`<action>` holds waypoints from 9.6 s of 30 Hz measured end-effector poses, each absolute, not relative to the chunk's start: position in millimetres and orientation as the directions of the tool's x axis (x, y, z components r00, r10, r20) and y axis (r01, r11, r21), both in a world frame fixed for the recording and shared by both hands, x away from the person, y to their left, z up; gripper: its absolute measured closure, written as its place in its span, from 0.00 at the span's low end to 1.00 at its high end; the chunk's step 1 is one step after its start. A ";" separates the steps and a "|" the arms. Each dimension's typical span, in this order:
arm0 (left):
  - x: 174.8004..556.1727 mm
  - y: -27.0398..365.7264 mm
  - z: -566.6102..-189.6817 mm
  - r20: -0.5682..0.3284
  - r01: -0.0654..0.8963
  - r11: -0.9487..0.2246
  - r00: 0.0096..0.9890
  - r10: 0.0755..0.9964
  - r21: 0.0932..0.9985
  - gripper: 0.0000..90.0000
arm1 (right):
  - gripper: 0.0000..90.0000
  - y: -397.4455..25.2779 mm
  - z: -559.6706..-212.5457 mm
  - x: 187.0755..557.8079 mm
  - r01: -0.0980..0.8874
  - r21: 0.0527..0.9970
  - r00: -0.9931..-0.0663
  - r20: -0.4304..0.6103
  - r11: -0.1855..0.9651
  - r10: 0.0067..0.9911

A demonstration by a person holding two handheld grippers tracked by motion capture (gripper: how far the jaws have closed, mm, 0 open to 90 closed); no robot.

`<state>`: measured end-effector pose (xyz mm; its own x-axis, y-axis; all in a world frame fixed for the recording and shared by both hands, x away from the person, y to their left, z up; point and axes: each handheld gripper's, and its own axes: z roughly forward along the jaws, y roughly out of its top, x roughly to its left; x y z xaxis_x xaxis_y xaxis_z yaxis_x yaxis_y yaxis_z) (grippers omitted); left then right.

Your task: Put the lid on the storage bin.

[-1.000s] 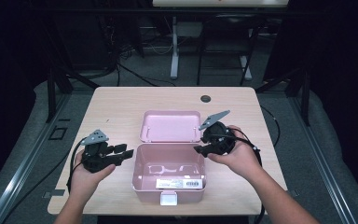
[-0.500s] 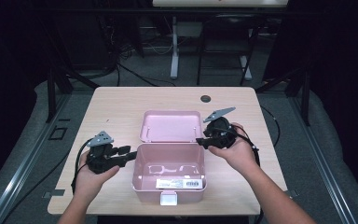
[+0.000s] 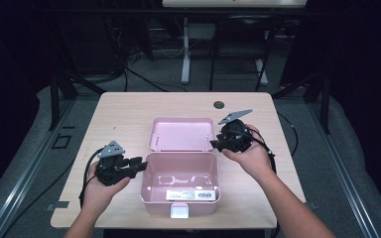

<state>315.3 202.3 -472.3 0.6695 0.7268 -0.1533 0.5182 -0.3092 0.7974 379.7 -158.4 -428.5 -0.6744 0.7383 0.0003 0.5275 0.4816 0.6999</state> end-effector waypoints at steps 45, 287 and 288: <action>314.9 201.0 -477.3 -0.150 0.497 -0.302 0.681 0.717 0.814 0.85 | 0.74 -154.7 -464.3 448.6 0.667 0.706 -0.426 0.100 0.237 0.899; 334.5 191.2 -388.6 -0.023 0.360 -0.249 0.608 0.794 0.899 0.92 | 0.92 -161.1 -390.8 321.3 0.374 0.908 -0.504 0.030 0.187 0.863; 333.8 191.6 -388.5 -0.023 0.360 -0.251 0.611 0.792 0.898 0.92 | 0.92 -161.2 -390.7 320.7 0.375 0.908 -0.504 0.030 0.187 0.863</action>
